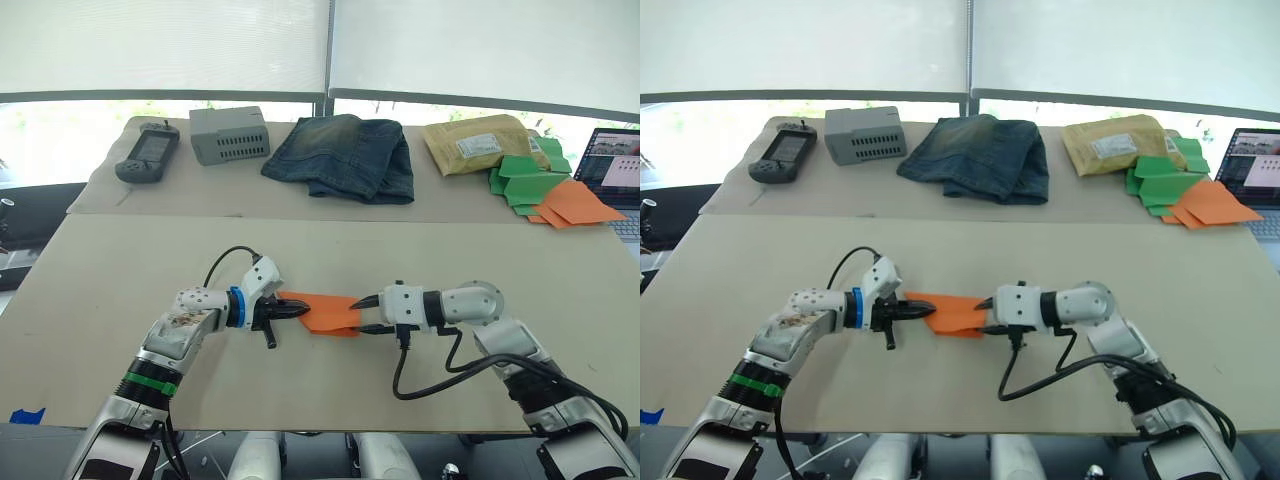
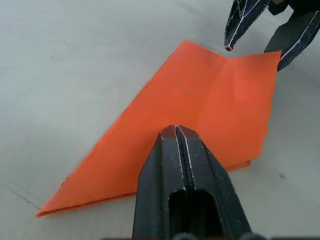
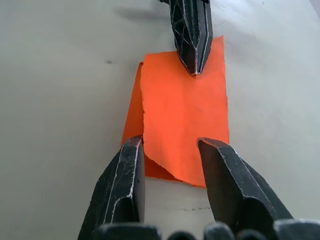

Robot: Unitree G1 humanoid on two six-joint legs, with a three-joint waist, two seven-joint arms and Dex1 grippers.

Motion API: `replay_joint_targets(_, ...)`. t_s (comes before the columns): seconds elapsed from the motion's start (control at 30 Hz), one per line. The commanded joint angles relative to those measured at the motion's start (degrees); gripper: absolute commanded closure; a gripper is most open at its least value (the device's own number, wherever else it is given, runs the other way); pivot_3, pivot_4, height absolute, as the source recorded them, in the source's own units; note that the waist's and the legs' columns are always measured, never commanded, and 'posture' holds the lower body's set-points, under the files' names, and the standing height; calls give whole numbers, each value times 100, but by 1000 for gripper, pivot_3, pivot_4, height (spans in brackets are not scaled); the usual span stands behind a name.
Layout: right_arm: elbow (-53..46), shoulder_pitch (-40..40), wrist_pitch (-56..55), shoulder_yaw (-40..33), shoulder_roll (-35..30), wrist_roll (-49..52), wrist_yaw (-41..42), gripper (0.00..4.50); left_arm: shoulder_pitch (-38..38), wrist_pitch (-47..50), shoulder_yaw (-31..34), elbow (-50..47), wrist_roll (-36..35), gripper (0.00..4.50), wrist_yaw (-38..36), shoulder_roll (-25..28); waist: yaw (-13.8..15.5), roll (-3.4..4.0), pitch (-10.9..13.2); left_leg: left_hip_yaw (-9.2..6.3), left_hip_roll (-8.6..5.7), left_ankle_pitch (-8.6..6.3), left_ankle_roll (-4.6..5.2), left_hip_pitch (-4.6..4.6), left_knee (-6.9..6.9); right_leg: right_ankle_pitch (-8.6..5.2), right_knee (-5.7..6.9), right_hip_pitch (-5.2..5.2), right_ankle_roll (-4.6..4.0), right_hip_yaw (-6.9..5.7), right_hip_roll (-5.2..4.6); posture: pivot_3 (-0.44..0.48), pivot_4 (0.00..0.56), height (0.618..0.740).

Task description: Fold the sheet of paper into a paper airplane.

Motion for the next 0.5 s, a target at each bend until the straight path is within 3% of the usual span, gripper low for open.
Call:
replay_joint_targets(0.03,-211,20,333,-236,80,315,-90,2855,102,107,-181,92,136,4500,-92,9,-1,0,0,0,0,0,0,0,0,0,0,0,0,0,0,0,150,728)
replay_joint_targets(0.2,-104,-64,1103,-345,229,675,-38,4453,30,83,-175,182,150,4500,-126,-11,-2,0,0,0,0,0,0,0,0,-1,-1,0,0,0,0,0,150,728)
replay_joint_targets(0.5,43,-311,3245,-412,361,1494,305,4453,17,90,-79,204,145,4500,-123,16,-4,0,0,-1,1,0,0,0,0,-1,0,0,0,0,0,0,150,728)
